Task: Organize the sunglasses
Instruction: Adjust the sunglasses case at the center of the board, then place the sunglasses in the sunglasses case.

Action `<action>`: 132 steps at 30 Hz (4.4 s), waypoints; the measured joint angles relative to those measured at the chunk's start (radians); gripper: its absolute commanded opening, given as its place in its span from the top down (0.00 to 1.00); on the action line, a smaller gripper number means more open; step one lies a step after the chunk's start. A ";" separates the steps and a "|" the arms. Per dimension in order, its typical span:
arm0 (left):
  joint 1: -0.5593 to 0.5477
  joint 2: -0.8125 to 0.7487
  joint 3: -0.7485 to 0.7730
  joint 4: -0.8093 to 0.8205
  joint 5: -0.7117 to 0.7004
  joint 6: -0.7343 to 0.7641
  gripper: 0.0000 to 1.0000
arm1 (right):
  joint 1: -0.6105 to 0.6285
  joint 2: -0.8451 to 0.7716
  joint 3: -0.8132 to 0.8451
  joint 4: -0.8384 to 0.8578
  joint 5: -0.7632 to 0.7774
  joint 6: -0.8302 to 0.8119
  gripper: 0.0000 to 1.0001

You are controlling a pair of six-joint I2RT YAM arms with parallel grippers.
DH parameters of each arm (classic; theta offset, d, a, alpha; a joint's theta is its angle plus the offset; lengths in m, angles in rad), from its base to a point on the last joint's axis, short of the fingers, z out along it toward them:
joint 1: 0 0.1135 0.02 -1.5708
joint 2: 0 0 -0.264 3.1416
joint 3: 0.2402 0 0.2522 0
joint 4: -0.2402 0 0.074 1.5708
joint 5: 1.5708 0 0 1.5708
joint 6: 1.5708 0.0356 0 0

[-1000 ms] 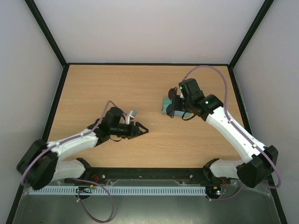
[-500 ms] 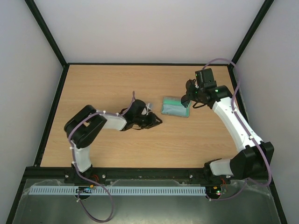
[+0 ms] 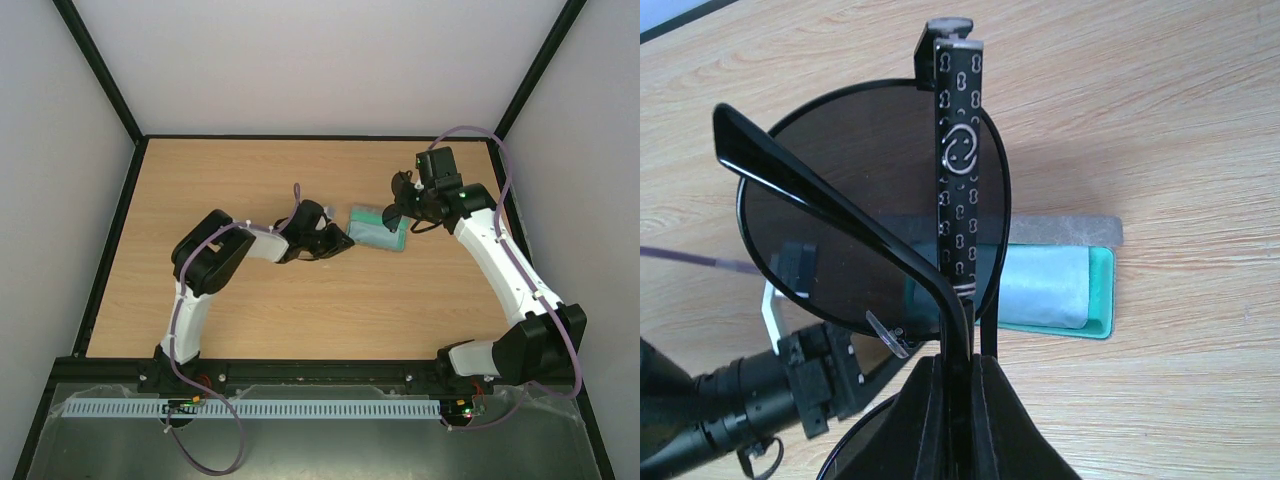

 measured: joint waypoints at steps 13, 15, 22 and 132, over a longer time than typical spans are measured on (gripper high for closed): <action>0.049 0.154 0.220 -0.004 -0.004 -0.002 0.86 | 0.000 0.000 0.000 0.000 -0.024 -0.018 0.99; 0.053 0.182 0.264 -0.011 -0.005 -0.003 0.86 | 0.000 0.002 0.000 0.000 -0.027 -0.024 0.99; 0.061 0.269 0.415 -0.049 -0.005 -0.002 0.86 | 0.000 0.035 0.000 -0.003 -0.037 -0.050 0.99; 0.099 -0.634 -0.371 -0.245 -0.027 0.189 0.64 | 0.167 0.913 0.467 -0.236 0.526 -0.124 0.99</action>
